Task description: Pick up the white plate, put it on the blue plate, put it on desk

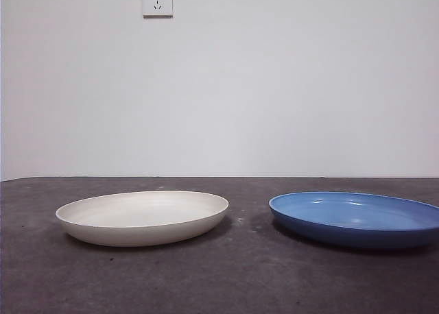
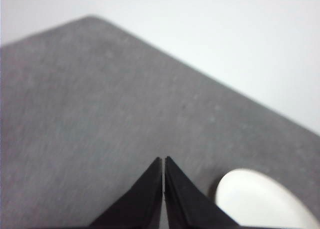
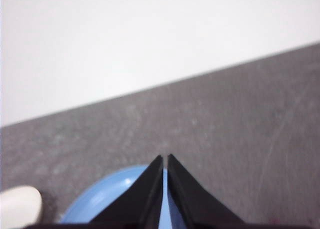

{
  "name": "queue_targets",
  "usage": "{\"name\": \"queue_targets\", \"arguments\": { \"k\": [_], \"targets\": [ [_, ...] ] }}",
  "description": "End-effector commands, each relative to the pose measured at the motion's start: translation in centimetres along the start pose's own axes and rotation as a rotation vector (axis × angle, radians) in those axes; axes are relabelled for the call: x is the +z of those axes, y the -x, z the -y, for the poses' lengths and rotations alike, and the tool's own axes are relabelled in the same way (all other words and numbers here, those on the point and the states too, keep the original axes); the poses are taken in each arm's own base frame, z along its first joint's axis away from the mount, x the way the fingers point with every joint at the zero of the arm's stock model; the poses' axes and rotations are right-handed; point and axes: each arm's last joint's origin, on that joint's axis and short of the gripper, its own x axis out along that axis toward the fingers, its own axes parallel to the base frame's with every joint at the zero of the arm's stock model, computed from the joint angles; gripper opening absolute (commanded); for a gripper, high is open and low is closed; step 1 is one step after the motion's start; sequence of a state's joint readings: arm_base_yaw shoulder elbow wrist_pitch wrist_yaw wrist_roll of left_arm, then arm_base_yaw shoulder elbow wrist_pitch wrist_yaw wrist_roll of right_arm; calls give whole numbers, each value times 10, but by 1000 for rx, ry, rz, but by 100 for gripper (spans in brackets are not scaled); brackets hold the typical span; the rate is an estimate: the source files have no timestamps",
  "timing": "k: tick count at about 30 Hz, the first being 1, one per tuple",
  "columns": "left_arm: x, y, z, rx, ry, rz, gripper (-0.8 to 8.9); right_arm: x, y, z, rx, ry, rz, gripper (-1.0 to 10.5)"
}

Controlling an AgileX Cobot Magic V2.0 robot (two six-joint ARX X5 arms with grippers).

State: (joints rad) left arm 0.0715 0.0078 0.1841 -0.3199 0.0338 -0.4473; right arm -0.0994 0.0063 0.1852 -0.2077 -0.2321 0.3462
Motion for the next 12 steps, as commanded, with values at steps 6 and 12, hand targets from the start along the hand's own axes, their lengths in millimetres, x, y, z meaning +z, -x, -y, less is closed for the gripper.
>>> {"name": "queue_targets", "arguments": {
  "k": [6, 12],
  "targets": [
    [43, 16, 24, -89, -28, -15, 10, 40, 14, -18, 4, 7, 1, 8],
    [75, 23, 41, -118, -119, -91, 9, 71, 20, -31, -10, 41, -114, 8]
  ]
}}
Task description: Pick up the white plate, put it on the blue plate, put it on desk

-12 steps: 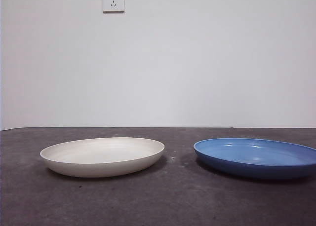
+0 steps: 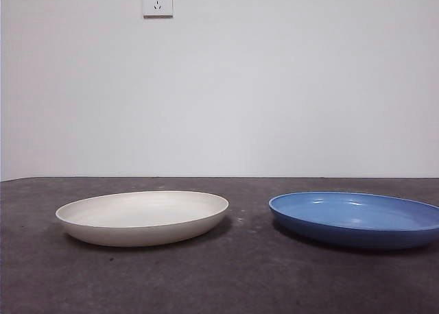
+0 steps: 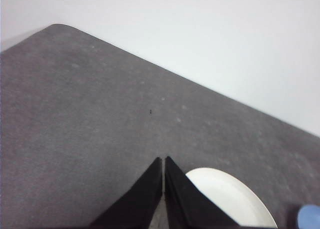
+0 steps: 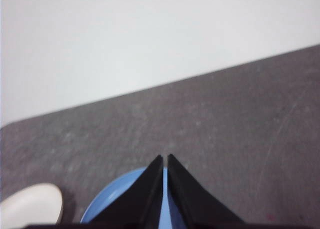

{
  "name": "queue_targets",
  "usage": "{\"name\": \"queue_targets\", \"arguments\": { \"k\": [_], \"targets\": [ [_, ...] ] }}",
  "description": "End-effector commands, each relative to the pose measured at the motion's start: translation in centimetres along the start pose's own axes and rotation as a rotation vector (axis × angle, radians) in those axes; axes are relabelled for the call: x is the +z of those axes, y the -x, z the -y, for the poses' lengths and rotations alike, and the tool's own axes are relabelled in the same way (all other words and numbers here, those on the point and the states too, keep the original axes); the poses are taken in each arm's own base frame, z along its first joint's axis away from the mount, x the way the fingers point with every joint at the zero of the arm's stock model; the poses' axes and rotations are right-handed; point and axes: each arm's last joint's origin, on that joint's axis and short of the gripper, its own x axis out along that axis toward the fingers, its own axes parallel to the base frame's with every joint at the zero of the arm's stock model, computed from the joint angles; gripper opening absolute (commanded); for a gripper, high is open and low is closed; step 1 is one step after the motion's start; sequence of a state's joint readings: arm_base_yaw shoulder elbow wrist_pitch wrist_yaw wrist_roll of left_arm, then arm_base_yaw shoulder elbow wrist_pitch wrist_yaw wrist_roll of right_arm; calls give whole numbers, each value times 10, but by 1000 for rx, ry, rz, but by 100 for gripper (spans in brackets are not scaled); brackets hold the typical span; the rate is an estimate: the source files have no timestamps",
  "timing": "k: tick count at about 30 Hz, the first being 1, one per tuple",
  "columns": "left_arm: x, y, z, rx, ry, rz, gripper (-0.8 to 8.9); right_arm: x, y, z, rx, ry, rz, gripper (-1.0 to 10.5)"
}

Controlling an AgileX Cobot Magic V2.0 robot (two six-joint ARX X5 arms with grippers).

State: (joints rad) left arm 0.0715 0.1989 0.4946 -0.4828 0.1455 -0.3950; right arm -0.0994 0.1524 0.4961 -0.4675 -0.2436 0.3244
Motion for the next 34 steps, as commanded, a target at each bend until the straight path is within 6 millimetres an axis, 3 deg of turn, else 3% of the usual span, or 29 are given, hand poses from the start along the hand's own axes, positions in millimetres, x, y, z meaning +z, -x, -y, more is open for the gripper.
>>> {"name": "queue_targets", "arguments": {
  "k": [1, 10, 15, 26, 34],
  "targets": [
    [19, 3, 10, -50, -89, -33, 9, 17, 3, -7, 10, 56, -53, 8],
    [47, -12, 26, -197, -151, -228, 9, 56, -7, -20, 51, 117, -262, 8],
    [55, -24, 36, -292, -174, -371, 9, 68, -18, -24, 118, 126, -366, 8],
    [57, -39, 56, -413, -230, -590, 9, 53, -40, -29, 234, 132, -729, 8],
    [52, -39, 57, -427, -240, -648, 11, 48, -42, -33, 267, 153, -780, 8]
  ]
}}
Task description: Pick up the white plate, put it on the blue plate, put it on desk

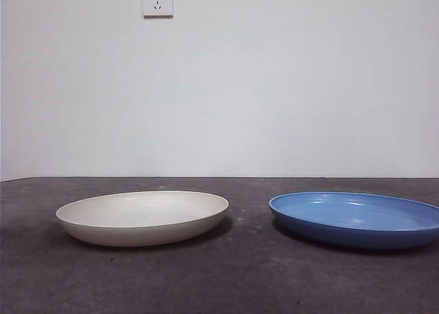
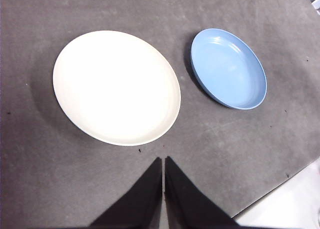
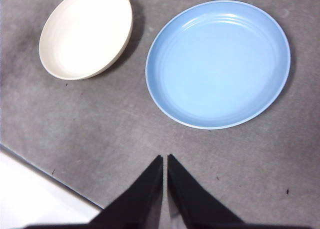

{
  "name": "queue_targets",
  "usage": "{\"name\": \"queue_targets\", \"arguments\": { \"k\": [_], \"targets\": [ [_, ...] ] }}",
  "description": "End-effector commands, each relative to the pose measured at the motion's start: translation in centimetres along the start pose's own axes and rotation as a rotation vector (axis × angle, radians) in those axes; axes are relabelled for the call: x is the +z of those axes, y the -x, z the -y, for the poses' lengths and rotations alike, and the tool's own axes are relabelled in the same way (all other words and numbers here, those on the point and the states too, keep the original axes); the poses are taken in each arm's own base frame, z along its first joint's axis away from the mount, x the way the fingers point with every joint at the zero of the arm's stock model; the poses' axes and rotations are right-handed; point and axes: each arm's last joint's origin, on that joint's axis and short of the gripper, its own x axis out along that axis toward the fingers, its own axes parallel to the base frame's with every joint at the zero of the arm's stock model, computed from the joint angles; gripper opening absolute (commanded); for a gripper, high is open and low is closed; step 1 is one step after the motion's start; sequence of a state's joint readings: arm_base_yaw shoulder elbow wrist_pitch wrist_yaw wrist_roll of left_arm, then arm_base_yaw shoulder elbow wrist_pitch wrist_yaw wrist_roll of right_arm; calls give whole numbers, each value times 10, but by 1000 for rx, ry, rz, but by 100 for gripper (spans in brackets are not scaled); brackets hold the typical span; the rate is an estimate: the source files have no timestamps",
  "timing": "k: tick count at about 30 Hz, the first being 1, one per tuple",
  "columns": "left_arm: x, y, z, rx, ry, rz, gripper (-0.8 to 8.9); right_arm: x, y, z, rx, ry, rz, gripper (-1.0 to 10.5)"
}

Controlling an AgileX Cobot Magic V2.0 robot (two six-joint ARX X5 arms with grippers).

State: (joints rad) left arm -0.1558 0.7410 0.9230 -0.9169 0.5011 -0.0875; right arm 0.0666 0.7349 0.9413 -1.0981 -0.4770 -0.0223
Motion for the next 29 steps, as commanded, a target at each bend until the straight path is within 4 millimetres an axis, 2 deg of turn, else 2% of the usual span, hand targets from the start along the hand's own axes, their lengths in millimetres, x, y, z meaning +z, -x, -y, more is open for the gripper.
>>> {"name": "queue_targets", "arguments": {
  "k": [1, 3, 6, 8, 16, 20, 24, 29],
  "targets": [
    [5, 3, 3, -10, -35, 21, 25, 5, 3, -2, 3, 26, 14, 15],
    [6, 3, 3, -10, -36, 24, 98, 5, 3, -2, 3, 26, 14, 89],
    [6, 3, 3, -10, -37, 27, 309, 5, 3, -2, 3, 27, 16, 280],
    [6, 3, 3, -10, -37, 28, 399, 6, 3, -2, 3, 29, 25, 334],
    [8, 1, 2, 0, -21, 37, 411, 8, 3, -2, 3, 16, 47, 335],
    [15, -6, -2, 20, 5, 51, 405, 8, 3, -2, 3, 12, 48, 335],
    [26, -22, -9, 26, 13, 45, 404, 8, 3, -2, 3, 12, 48, 335],
    [40, -51, -19, 88, 31, -2, 400, 9, 3, -2, 3, 18, 58, 335]
  ]
}}
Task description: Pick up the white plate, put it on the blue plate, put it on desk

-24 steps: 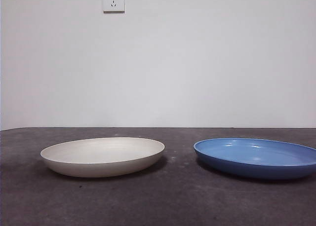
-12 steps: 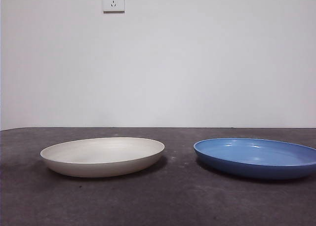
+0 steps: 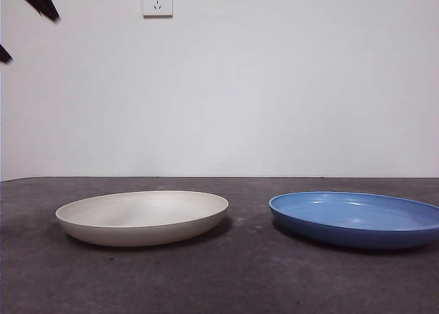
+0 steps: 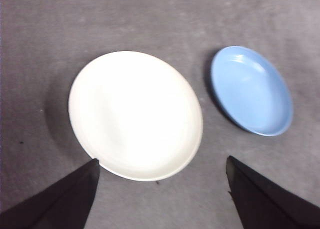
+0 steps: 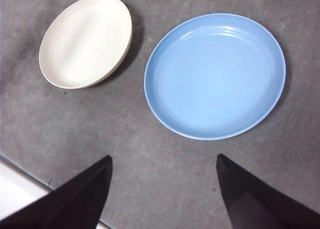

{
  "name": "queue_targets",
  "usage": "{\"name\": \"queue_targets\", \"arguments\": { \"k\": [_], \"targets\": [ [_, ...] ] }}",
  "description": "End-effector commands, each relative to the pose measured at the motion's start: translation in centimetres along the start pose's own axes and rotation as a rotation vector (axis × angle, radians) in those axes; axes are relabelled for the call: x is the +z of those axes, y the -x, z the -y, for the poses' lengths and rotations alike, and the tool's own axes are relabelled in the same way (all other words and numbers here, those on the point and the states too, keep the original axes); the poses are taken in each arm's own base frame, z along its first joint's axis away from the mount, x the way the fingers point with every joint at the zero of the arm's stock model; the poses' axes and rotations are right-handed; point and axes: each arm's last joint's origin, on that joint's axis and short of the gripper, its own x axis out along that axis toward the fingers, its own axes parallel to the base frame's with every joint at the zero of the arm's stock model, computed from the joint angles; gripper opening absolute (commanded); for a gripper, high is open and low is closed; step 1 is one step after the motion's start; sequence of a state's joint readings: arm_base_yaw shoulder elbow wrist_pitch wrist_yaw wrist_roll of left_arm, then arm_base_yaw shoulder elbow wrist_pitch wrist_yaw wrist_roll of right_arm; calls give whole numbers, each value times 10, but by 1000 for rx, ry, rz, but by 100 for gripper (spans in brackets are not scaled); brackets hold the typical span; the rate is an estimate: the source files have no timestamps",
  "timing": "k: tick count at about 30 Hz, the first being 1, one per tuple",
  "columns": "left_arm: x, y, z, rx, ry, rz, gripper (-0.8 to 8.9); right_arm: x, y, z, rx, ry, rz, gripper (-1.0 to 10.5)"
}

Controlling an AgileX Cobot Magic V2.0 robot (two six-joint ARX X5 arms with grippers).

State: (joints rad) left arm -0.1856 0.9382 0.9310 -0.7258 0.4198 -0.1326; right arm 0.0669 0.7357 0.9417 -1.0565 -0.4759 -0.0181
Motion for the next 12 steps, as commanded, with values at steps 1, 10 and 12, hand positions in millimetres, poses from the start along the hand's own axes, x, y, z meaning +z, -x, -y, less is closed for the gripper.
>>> {"name": "queue_targets", "arguments": {
  "k": [1, 10, 12],
  "targets": [
    [14, -15, -2, 50, 7, -17, 400, 5, 3, -2, 4, 3, 22, 335],
    [53, -75, -19, 222, -9, -110, 394, 5, 3, -2, 4, 4, 24, 335],
    [59, -90, -25, 256, -12, -117, 393, 5, 3, -2, 4, 5, 24, 335]
  ]
}}
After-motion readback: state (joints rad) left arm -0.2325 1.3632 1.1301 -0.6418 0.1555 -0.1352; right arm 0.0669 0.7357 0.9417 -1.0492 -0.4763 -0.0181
